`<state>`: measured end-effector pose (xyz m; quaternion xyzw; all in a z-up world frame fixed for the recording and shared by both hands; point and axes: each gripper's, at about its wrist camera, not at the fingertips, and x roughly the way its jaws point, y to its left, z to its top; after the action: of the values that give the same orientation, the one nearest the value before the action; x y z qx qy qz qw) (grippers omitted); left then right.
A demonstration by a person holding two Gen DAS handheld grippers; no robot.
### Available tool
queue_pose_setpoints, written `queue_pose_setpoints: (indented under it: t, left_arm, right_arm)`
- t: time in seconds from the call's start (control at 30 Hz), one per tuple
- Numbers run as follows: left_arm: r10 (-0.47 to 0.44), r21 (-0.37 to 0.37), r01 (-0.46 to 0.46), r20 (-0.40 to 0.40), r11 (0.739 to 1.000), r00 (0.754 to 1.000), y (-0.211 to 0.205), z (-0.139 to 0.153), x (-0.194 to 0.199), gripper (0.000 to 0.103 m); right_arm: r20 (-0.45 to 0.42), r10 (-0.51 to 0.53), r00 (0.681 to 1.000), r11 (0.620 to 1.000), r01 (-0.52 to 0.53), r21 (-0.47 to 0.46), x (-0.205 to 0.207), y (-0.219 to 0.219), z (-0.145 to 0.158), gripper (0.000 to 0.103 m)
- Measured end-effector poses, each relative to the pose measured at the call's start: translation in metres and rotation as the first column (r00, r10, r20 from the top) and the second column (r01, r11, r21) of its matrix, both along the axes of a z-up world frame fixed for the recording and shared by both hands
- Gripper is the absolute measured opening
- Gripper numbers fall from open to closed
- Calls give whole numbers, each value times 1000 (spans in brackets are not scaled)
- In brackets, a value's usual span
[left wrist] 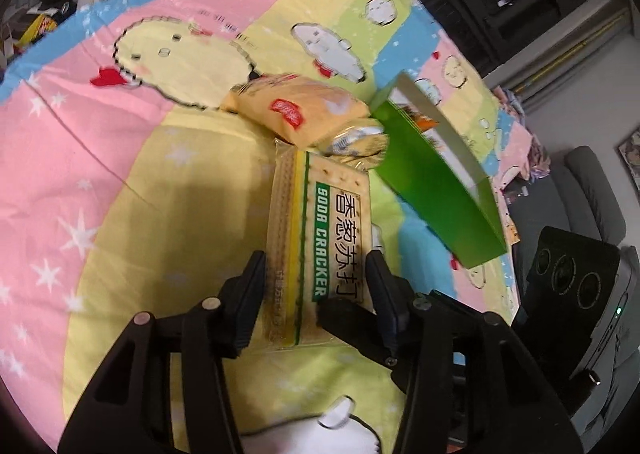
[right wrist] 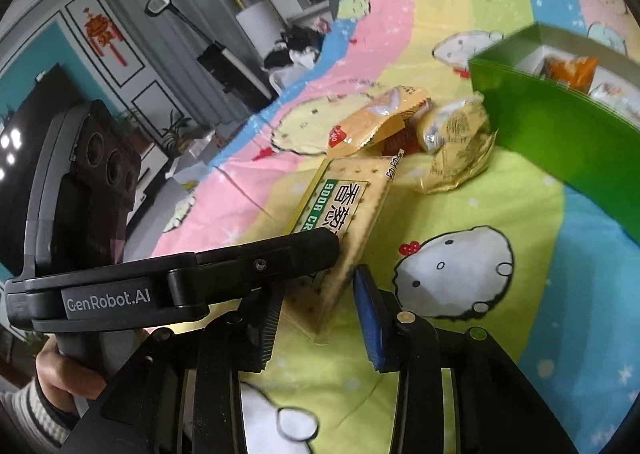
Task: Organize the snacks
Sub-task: 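Grasp the Soda Cracker pack with the right gripper and lift it, then lower the Soda Cracker pack into the green box and release it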
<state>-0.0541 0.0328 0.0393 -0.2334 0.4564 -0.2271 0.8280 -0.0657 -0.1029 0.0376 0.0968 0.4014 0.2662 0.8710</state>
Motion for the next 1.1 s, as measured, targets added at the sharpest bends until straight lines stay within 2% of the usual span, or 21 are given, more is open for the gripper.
queue_pose_setpoints:
  t: [0.2,0.5,0.73,1.1]
  left_arm:
    - [5,23,-7,114,1000,993,-8,38,-13,49]
    - [-43,30,37,201,999,979,-38,71,-1,50]
    - [-112,53,102,245,993,963,-77,90,22,50]
    - [-216,77,202,264,976,940,-138,98,53,50]
  right_arm:
    - [116,-4,993,1000,3,12,-20,-4,36,38]
    - [213,-74,974,997,68,34,-21,-32,67,38]
    - [251,-157,955,988,148,54,-15,-64,81,38]
    - [264,-287,921,958,275,84,-5,-116,88,38]
